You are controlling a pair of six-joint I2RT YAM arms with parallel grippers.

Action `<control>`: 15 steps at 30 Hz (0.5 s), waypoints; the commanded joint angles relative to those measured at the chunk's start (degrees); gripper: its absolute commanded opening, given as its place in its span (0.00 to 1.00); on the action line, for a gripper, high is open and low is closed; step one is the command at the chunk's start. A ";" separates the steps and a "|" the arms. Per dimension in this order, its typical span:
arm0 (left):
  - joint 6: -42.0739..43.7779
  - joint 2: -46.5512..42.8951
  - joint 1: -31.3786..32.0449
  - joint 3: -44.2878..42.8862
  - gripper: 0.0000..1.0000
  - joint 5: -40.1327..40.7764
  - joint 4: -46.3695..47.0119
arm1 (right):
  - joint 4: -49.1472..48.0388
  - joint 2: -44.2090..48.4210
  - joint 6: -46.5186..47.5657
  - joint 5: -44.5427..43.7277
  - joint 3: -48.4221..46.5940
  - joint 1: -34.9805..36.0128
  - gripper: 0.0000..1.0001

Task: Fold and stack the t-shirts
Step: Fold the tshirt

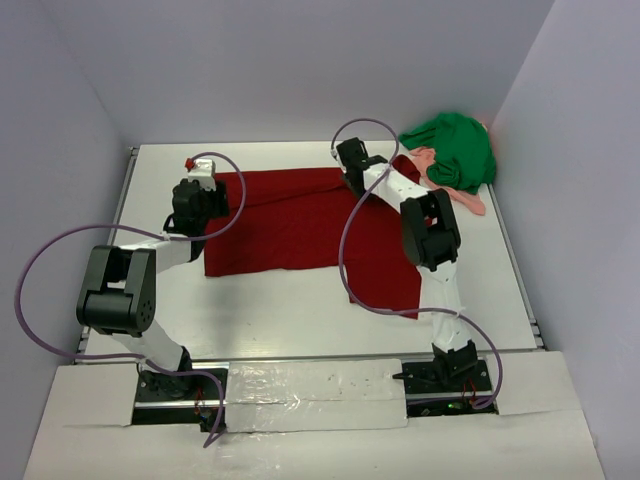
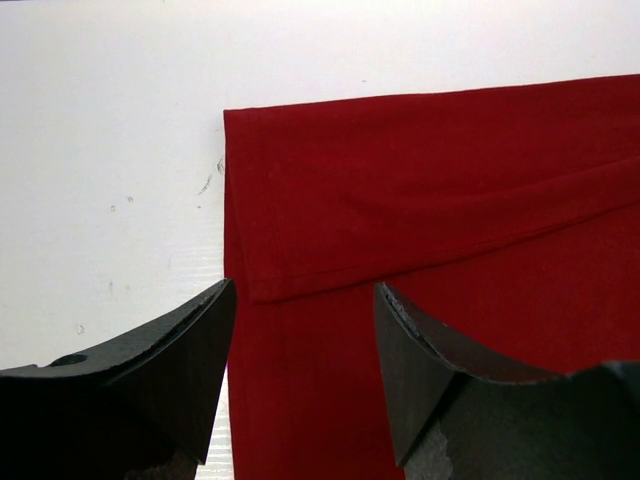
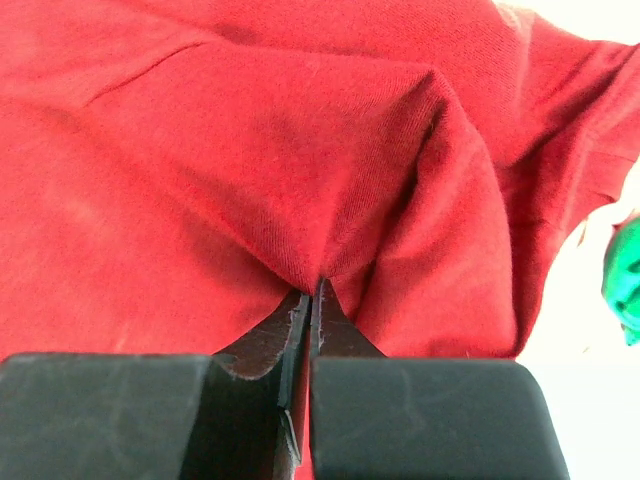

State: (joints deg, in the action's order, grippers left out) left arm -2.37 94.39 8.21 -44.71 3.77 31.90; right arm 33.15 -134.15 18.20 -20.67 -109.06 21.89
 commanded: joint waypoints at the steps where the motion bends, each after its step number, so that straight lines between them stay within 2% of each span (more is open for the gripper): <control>1: 0.09 -2.45 0.32 -0.38 0.66 -0.87 0.88 | 2.36 6.17 0.61 -0.69 0.42 1.66 0.00; 15: 0.44 -2.90 0.49 -0.03 0.66 -0.69 0.53 | 8.95 8.90 0.00 1.24 0.51 5.09 0.00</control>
State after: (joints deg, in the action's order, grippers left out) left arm -2.35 93.76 8.23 -44.71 3.77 31.86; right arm 38.70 -129.75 18.50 -20.23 -108.36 25.47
